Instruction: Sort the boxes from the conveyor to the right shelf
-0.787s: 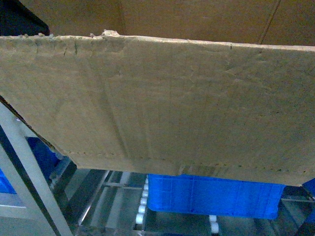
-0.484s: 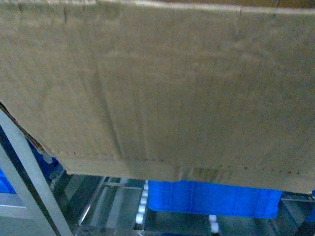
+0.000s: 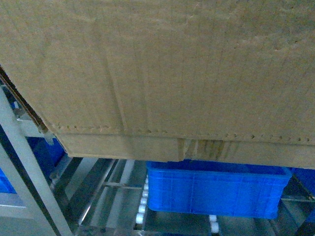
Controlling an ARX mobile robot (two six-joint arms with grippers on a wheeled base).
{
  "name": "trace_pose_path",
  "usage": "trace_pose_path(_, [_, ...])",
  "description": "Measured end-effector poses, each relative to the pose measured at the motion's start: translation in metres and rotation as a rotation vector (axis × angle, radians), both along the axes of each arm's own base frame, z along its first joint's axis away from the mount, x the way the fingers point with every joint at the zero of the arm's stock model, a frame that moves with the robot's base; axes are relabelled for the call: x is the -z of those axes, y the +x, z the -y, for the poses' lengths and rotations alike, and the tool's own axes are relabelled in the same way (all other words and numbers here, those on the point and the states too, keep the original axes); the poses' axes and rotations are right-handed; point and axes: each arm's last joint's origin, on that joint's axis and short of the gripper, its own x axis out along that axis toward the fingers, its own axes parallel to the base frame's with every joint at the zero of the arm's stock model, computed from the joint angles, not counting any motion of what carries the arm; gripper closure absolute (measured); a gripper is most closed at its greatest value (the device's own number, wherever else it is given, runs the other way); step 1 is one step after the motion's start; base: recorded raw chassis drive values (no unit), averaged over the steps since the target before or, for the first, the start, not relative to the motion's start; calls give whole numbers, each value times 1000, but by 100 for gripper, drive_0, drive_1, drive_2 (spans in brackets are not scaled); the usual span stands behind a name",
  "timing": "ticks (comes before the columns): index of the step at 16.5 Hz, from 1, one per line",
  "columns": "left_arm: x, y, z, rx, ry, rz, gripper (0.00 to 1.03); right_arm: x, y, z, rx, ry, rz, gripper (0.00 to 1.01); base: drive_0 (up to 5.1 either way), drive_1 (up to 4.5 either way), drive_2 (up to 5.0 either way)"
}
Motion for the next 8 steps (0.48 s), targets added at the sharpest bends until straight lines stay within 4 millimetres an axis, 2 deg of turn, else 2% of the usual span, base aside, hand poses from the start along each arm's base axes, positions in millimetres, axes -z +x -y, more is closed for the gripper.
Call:
trace_pose_path(1, [0,0,0,-1,-1,5,101,0,0,0,0,1,3,99,0,0,0])
trace_pose_path(8, [-2,-1,0,0,-3,10,101,-1,-1,0,-1,-3,6,99,-4,422,-429])
